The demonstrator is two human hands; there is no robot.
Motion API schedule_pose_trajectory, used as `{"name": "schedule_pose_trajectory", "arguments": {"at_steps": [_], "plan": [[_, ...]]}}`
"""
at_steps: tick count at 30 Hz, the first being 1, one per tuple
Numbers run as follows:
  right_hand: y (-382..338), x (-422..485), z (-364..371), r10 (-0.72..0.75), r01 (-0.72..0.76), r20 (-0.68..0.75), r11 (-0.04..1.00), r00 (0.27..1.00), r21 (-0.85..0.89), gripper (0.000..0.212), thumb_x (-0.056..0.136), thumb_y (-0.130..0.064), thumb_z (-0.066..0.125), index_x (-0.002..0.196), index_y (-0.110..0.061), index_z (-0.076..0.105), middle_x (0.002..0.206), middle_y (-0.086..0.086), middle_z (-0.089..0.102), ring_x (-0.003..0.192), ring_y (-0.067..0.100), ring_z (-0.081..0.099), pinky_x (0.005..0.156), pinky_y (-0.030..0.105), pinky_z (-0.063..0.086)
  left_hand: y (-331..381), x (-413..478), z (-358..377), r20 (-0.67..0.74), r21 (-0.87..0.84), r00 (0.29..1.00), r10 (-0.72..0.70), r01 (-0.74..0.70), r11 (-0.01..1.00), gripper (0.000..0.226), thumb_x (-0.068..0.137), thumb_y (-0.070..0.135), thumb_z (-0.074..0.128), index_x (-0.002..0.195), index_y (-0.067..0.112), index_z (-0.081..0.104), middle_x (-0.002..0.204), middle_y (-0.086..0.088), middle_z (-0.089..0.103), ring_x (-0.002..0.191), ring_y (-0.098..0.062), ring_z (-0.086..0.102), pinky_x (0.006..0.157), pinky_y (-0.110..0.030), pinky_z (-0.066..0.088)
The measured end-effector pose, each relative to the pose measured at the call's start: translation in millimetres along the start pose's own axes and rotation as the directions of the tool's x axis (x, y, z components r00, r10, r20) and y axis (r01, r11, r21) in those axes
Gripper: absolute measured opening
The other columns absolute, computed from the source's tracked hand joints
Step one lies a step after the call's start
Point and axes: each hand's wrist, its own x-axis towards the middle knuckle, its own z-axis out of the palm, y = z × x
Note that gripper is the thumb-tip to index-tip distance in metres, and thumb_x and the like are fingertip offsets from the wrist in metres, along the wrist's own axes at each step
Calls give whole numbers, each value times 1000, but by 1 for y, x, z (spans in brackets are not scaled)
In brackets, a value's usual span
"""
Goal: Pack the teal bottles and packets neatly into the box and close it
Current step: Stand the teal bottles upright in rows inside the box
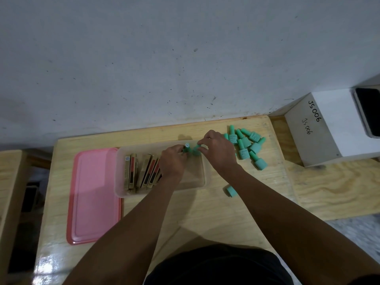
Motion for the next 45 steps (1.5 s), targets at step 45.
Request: {"name": "schedule_pose_trajectory", "arguments": {"at_steps": [45], "plan": [[167, -95, -35, 440, -461, 199, 885, 876, 72, 47, 86, -45, 61, 129, -27, 55, 120, 5, 56, 113, 25, 53, 82, 40, 49, 74, -108, 114, 447, 398, 889, 104, -301, 867, 38, 81, 35, 67, 115, 20, 64, 109, -4, 54, 105, -24, 55, 80, -39, 47]]}}
